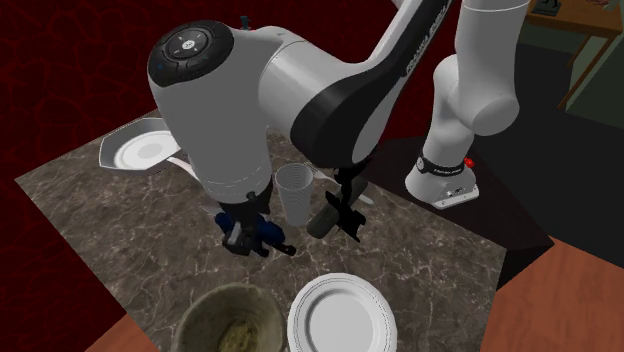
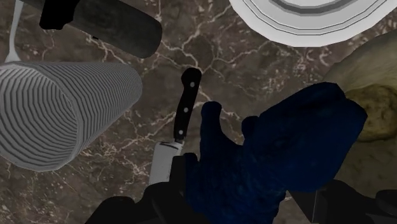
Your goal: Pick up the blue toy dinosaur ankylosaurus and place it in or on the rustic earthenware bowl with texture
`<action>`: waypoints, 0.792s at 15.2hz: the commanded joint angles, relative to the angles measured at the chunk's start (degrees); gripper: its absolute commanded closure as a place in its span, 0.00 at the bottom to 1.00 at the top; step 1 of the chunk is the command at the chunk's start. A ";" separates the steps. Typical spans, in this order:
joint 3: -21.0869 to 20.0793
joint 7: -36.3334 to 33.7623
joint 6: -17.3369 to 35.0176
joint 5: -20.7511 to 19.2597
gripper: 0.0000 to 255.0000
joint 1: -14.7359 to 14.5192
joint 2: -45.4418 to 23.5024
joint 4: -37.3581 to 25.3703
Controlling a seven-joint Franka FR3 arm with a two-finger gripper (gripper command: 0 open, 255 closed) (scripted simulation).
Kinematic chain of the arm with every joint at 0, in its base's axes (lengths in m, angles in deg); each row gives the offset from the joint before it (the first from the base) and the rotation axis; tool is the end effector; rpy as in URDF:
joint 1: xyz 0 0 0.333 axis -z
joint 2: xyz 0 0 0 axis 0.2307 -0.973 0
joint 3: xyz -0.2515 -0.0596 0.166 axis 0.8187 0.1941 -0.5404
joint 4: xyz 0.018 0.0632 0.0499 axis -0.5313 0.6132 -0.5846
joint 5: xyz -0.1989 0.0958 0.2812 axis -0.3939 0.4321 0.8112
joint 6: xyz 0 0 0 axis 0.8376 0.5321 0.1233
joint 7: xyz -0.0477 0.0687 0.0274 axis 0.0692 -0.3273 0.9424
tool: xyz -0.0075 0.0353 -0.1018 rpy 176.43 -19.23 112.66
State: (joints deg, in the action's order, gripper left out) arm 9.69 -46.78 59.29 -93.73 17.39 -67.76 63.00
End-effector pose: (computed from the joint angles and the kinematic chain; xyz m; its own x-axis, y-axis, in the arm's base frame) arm 0.4882 0.2516 0.4100 0.9294 -0.3662 0.0455 -0.3686 -0.9160 0.1585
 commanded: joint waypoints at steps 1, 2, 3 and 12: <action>-0.11 0.55 -1.34 0.57 1.00 0.13 0.74 -0.80; -0.16 0.78 -2.01 0.81 1.00 0.17 1.04 -1.26; -0.20 1.00 -2.69 1.03 1.00 0.20 1.32 -1.73; -0.47 2.71 -8.94 2.61 1.00 0.36 3.27 -6.57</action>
State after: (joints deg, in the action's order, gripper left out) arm 9.22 -44.27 51.29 -91.15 17.76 -64.45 57.43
